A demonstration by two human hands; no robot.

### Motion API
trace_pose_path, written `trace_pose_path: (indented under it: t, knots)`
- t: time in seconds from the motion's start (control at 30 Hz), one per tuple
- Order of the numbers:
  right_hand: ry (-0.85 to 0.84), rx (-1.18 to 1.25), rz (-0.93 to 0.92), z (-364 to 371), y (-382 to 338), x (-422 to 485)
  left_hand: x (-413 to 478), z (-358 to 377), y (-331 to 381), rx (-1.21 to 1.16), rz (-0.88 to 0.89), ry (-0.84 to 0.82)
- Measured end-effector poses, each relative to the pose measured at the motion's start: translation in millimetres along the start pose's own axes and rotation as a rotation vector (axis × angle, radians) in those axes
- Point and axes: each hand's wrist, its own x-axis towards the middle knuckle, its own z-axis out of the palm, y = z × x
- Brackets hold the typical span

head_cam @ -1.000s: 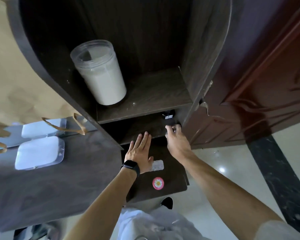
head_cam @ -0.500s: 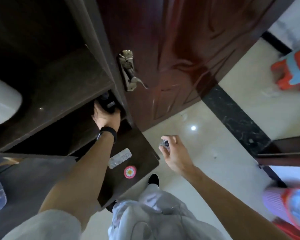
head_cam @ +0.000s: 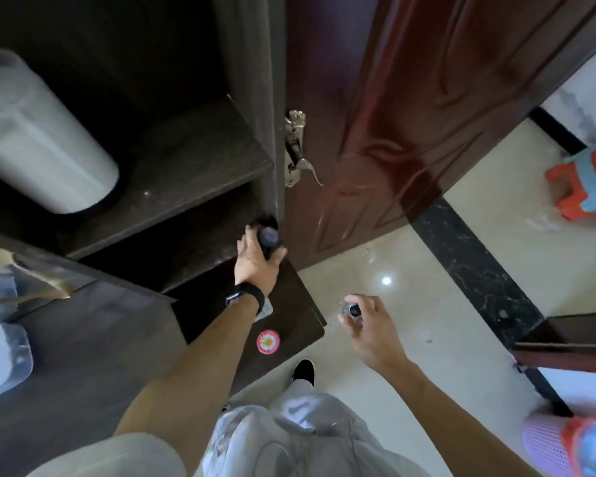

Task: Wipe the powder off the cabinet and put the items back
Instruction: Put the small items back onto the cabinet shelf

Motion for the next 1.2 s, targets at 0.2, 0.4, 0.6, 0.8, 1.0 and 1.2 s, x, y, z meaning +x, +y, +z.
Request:
trace_pose_path:
  t: [0.2, 0.4, 0.6, 0.8, 1.0, 1.2]
  knots:
    - [-0.089, -0.114, -0.131, 18, -34, 11, -62, -26, -40, 0.001, 0.092, -0.068]
    - [-0.29, -0.214, -0.304, 75, -103, 25, -125, -91, -132, -0.036, -0.025, 0.04]
    - [-0.433, -0.275, -0.447, 166, -186, 10, -176, -158, -228, -0.046, -0.241, 0.246]
    - [-0.38, -0.323, -0.445, 250, -254, 0, -188, -214, -288, 0.177, -0.295, 0.275]
    - [-0.359, -0.446, -0.348, 290, -276, -6, -177, -238, -313, 0.225, -0.271, 0.12]
    - [-0.353, -0.426, -0.263, 295, -272, -15, -181, -247, -326, 0.228, -0.186, 0.042]
